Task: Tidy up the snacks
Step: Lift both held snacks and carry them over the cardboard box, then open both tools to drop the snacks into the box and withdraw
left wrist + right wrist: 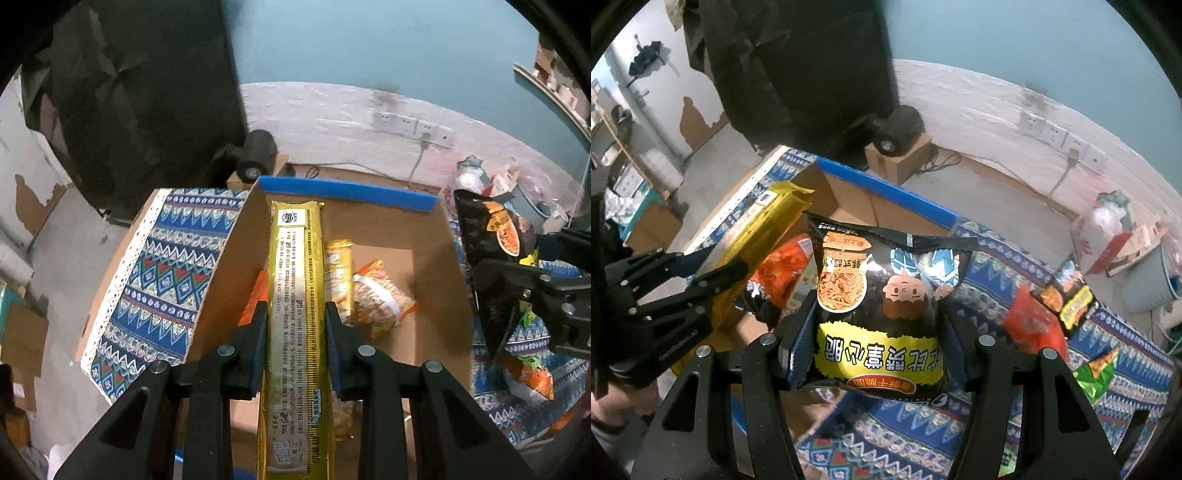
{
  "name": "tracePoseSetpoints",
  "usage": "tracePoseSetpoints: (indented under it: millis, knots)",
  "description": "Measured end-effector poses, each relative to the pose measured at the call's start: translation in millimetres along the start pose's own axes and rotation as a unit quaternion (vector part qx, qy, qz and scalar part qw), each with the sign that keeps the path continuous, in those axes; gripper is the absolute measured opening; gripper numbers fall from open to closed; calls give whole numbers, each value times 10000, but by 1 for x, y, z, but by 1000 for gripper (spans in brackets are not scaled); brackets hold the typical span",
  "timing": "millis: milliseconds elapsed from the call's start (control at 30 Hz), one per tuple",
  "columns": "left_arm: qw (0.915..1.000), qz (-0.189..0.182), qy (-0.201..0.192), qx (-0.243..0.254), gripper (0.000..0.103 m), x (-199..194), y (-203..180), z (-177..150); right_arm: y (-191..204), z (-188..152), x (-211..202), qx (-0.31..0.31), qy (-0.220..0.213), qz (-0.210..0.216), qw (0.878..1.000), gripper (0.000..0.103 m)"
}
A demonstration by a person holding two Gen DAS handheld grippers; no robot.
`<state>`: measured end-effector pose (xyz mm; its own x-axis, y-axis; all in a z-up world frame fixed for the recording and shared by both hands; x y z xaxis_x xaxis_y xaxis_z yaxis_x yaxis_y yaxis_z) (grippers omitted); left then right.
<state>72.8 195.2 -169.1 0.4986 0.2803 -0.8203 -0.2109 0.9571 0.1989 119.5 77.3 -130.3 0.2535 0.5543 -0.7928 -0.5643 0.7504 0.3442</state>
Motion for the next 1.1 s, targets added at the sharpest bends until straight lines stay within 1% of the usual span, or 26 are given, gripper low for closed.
tracePoseSetpoints:
  millis: [200,267,333,400,433,467,633,800,867,933,967,1100]
  knots:
    - [9993,-114,273,-217,29,21,12,-5,14,6,15,-98,81,64,9999,60]
    - [9992,-60,335,-211,30,25,14,-7,18,7,20,-135,103,94,9998,60]
    - [9993,50,315,-187,30,25,16,-7,22,9,25,-175,140,111,9997,60]
    - [9991,200,341,-151,40,25,19,-8,26,9,31,-212,198,135,9995,60]
    - [9990,235,339,-160,47,25,22,-9,28,9,33,-219,217,140,9994,60]
    - [9989,258,337,-190,49,24,25,-9,28,9,35,-220,232,143,9994,60]
    - [9980,285,407,-389,49,21,40,-12,34,9,45,-241,310,247,9989,60]
    - [9974,219,421,-547,49,15,48,-13,40,7,55,-331,445,327,9979,61]
    - [9975,204,382,-561,50,12,48,-12,42,5,57,-335,508,366,9975,62]
    - [9977,199,349,-544,52,10,46,-10,43,3,56,-334,523,366,9974,71]
    - [9979,177,341,-526,52,9,43,-9,43,3,55,-341,506,342,9975,72]
    - [9985,81,318,-427,52,4,31,-6,40,2,42,-332,406,277,9982,73]
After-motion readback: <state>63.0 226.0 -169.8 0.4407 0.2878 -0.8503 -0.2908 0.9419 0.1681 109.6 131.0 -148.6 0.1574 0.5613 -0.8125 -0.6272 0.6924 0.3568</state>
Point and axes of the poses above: each gripper's, at about its wrist camera, not at the fingertips, and x roughly the way its jaws point, y to its left, z to its top, the point moved 9 cm from there along x, roughly the way its jaws point, and after that the axes turned 11 degrees about z, right-handed, at the moved point
